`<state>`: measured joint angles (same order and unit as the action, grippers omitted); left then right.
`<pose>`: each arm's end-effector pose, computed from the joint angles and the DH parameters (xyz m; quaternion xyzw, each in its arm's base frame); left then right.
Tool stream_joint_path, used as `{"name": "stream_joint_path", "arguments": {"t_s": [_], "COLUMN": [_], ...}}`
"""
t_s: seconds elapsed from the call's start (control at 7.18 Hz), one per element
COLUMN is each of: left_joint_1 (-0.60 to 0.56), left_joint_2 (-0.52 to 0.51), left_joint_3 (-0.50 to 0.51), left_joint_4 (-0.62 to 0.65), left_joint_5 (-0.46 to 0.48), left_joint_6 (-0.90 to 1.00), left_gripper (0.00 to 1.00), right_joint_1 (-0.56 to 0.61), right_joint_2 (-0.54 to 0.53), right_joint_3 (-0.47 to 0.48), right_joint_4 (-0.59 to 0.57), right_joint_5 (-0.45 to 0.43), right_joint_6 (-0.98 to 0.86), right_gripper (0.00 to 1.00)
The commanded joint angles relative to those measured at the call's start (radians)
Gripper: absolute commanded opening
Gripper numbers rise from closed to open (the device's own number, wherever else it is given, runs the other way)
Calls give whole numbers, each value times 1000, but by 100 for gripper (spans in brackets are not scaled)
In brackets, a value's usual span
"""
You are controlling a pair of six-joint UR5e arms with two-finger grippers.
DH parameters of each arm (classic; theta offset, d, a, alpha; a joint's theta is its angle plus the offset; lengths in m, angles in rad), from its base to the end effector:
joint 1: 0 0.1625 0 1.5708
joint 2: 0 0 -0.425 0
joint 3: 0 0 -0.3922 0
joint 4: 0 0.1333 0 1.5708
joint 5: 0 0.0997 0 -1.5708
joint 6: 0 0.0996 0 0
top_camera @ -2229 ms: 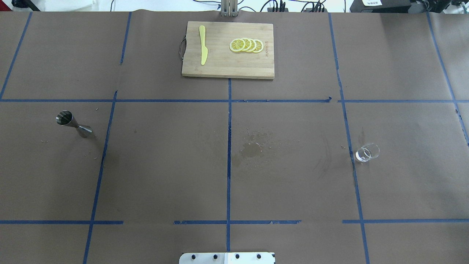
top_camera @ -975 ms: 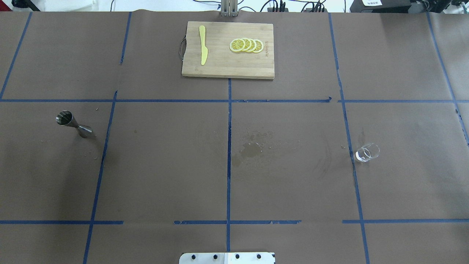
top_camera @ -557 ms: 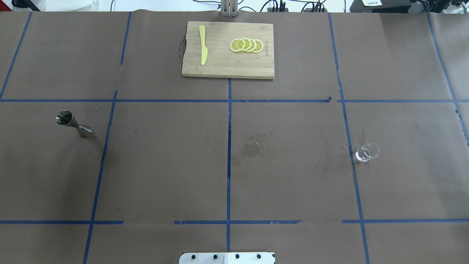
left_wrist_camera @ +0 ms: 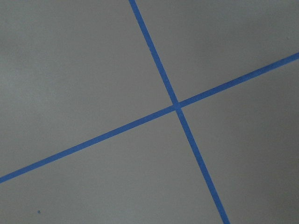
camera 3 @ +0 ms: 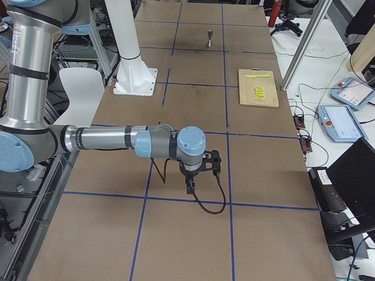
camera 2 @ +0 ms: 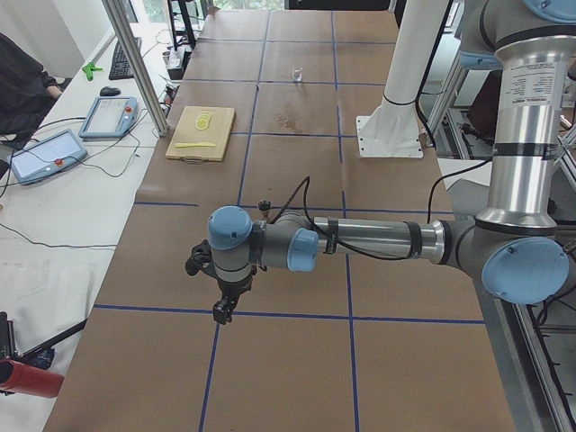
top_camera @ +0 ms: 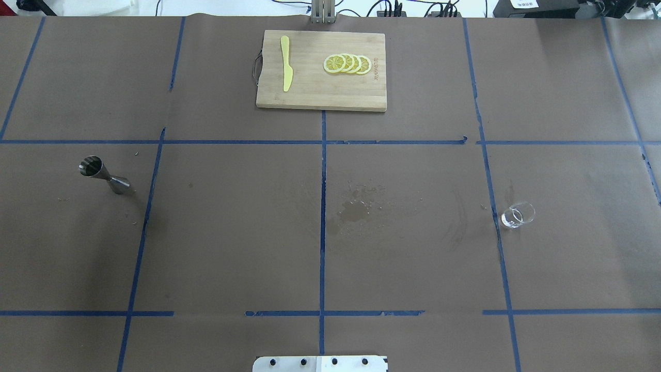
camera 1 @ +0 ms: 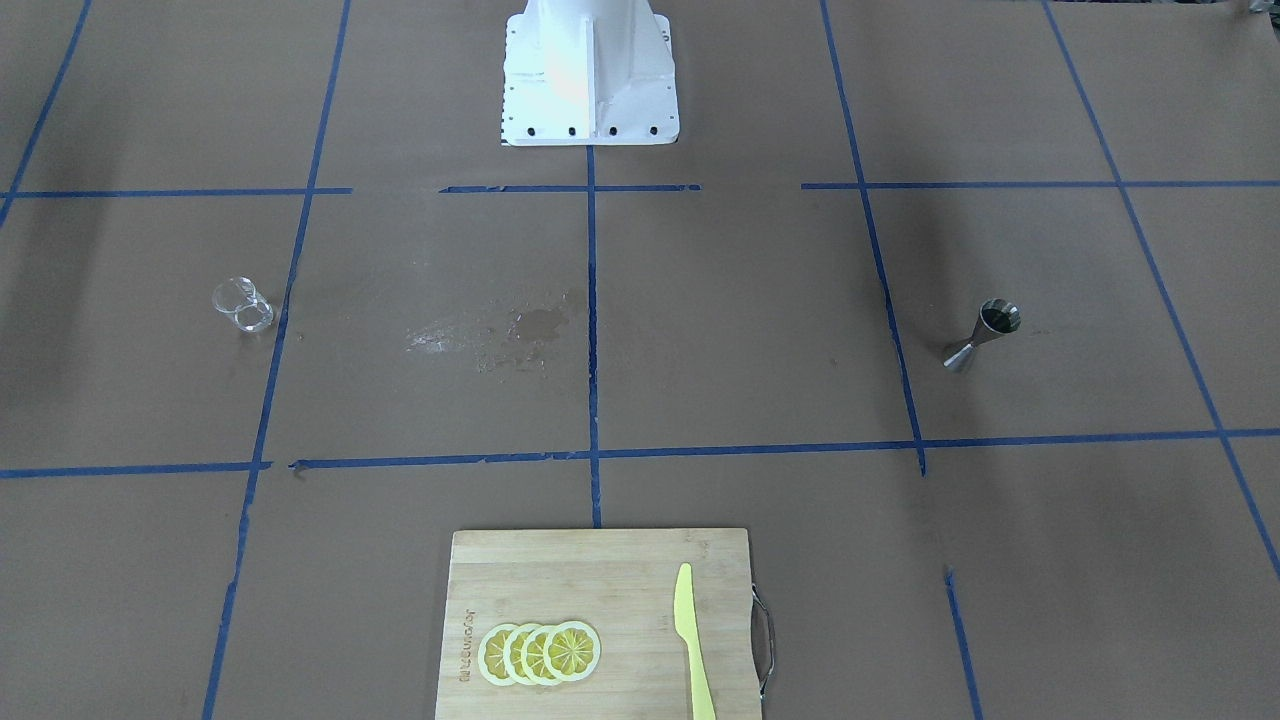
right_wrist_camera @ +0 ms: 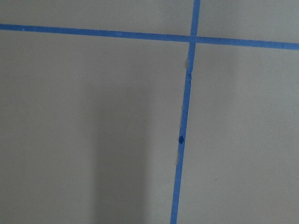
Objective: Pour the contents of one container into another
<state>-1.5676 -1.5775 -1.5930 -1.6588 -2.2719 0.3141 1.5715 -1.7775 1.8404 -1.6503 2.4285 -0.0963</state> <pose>-0.0674 -0.5030 0.6401 0.1073 0.3302 0.1679 0.9226 0.0583 -0.4028 0.6206 0.0126 -0.4157 -0.0400 0.9085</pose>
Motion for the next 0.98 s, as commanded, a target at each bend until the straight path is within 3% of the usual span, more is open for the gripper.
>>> {"name": "stream_joint_path", "arguments": {"t_s": [0.0, 0.28, 0.7, 0.84], "left_joint_1": [0, -2, -2, -2], "left_joint_2": [5, 33, 34, 34], "left_joint_3": [-4, -41, -42, -38], "left_joint_4": [2, -6, -24, -35], "left_joint_5": [-1, -1, -3, -3], "left_joint_6": [-76, -174, -292, -294], "left_gripper": [100, 100, 100, 100], "right_joint_1": [2, 2, 2, 2], "right_joint_2": [0, 7, 19, 21], "right_joint_3": [-29, -49, -192, -200], "right_joint_4": [4, 36, 306, 338], "right_joint_5": [-9, -66, -68, -68], "right_joint_6": [-2, 10, 171, 241], "right_gripper": [100, 100, 100, 100]}}
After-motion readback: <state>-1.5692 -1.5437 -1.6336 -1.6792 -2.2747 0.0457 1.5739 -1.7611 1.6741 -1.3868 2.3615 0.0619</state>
